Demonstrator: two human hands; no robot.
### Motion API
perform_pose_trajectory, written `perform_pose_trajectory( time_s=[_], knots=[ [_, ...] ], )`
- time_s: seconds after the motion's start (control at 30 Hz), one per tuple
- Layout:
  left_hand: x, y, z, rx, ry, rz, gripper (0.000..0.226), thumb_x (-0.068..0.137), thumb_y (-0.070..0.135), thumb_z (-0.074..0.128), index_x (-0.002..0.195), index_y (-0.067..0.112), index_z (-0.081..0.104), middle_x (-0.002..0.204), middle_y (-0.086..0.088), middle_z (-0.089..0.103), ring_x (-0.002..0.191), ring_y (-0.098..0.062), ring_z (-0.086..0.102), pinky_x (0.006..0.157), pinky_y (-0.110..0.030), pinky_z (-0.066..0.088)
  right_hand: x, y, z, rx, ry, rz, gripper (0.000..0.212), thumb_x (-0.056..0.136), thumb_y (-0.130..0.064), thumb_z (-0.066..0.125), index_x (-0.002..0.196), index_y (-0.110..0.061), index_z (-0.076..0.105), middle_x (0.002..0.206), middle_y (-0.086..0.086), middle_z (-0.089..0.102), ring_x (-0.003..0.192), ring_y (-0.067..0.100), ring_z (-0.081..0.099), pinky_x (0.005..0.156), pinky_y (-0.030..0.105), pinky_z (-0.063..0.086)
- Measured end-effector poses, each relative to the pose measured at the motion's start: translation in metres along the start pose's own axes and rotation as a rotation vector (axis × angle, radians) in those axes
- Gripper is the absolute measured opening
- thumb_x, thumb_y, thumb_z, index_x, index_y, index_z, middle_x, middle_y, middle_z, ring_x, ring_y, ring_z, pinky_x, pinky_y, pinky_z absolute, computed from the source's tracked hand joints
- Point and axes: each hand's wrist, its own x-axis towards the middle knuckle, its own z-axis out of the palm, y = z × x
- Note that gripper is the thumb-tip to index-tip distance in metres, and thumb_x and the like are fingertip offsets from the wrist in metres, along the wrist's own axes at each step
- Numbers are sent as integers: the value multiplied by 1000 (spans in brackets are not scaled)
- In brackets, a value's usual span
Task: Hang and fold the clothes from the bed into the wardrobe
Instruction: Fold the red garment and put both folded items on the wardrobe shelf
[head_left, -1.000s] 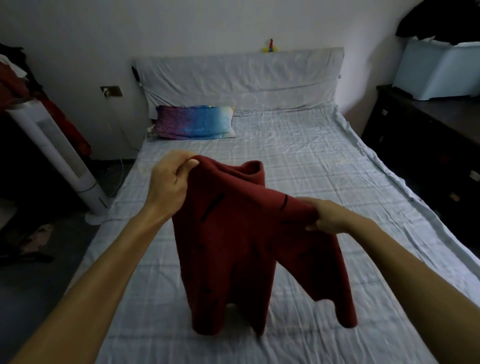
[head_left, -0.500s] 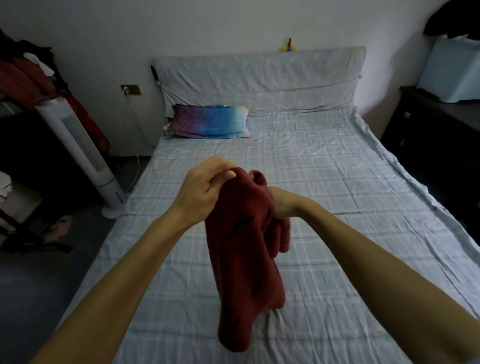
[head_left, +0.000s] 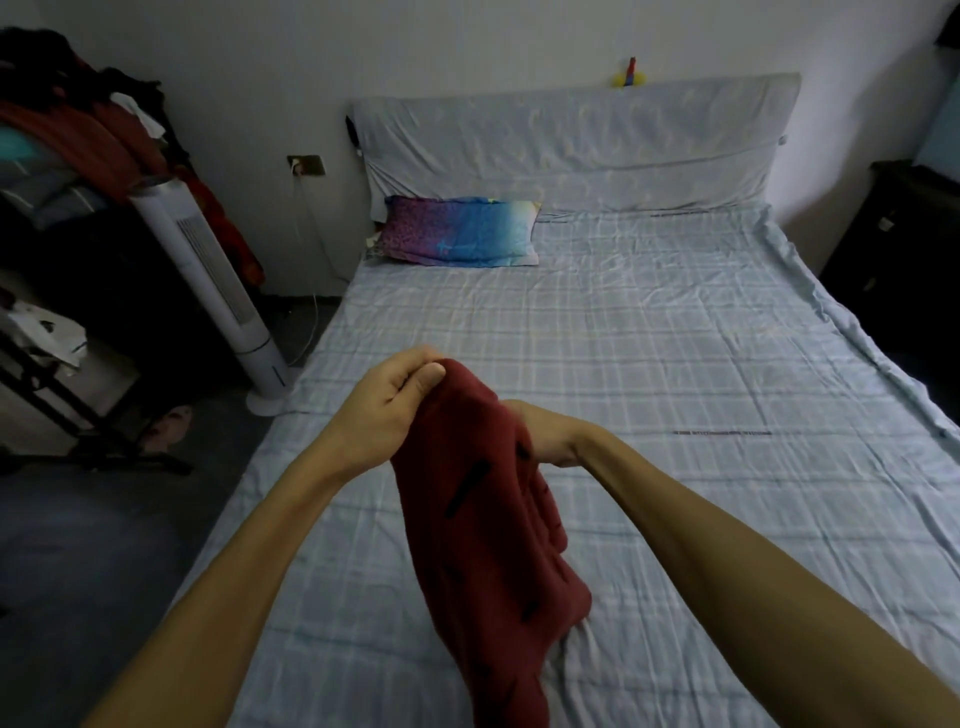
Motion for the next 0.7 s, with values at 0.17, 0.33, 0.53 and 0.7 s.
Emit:
perform_pose_trajectory(
  time_s=[0.17,0.33,0.53,0.7],
  knots=[
    [-11,-29,-3,32,330,-234,50,99,29,43,52,14,34,41,12,33,39,-2,32,42,-10,28,-3,-16,27,76,-157,-32,30,89,2,49,83,-26,59,82,-12,62,74,-3,58,70,14,48],
    [-21,-47,-3,12,432,-276,57,92,38,52,47,12,30,44,-1,27,38,-5,25,41,-19,27,-2,-11,68,136,-223,-28,46,83,18,42,86,-23,61,77,-16,66,73,0,60,68,23,51],
    [-32,-59,-3,382,336,-558,55,80,58,62,107,10,64,97,-10,67,94,-24,62,79,-29,44,-3,-13,103,172,-176,-49,55,70,22,42,113,-7,61,96,-7,64,78,-3,60,71,15,51],
    [-50,-84,-18,532,-20,-739,71,68,77,54,54,8,48,51,-5,50,52,-19,51,51,-30,36,-3,-9,138,135,-167,-113,40,78,10,47,110,-8,64,101,-1,66,89,9,61,81,23,50]
  ],
)
